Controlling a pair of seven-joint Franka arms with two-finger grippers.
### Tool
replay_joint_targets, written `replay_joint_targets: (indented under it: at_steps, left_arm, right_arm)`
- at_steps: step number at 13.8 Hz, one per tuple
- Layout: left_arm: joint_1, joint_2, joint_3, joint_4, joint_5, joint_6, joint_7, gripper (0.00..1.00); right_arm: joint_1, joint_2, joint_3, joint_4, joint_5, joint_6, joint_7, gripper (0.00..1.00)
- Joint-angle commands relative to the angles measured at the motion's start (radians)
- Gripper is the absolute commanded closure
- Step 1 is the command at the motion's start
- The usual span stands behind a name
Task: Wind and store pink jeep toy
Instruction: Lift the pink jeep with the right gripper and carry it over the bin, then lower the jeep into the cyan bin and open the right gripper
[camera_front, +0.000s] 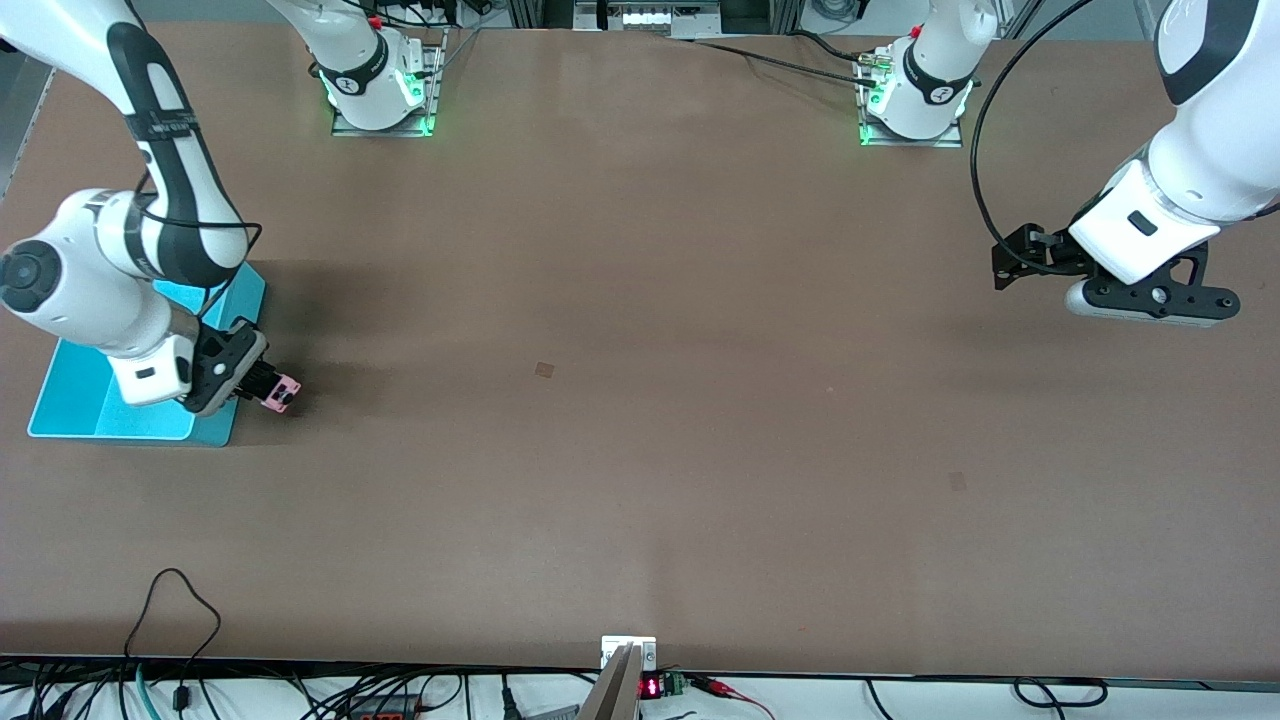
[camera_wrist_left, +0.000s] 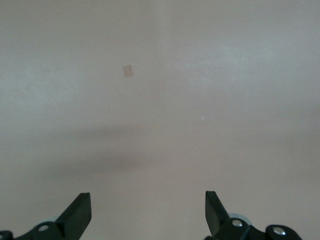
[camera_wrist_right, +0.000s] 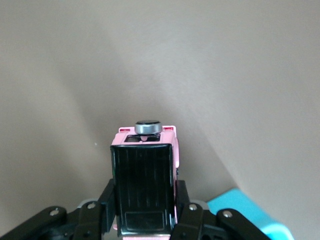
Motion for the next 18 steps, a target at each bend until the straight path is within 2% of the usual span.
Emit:
replay_joint_targets:
  at_steps: [1,3,4,10,14,18]
  left_arm:
    - [0.008,-0.016,-0.002,-0.005,0.024,-0.012,-0.012,0.0]
    - [0.015,-0.016,-0.001,-0.007,0.017,-0.015,-0.014,0.0]
    - [0.017,-0.016,-0.002,-0.005,0.016,-0.016,-0.015,0.0]
    - [0.015,-0.016,-0.005,0.001,0.008,-0.042,-0.063,0.0]
    - [0.014,-0.011,-0.004,0.021,0.01,-0.048,-0.057,0.0]
    - [0.014,-0.01,-0.002,0.022,0.01,-0.047,-0.06,0.0]
  right_arm:
    - [-0.011,-0.051,0.001,0.041,0.009,-0.128,0.274,1.0]
    - [-0.014,-0.083,-0.012,0.043,-0.009,-0.185,0.503,1.0]
    - [-0.014,-0.085,-0.04,0.043,-0.028,-0.188,0.554,1.0]
    - [-0.03,-0.057,-0.209,0.015,-0.043,-0.125,0.632,1.0]
    - [-0.109,-0.039,-0.21,-0.083,-0.045,0.009,0.629,1.0]
    - [-0.133,0.015,-0.209,-0.146,-0.045,0.129,0.631,1.0]
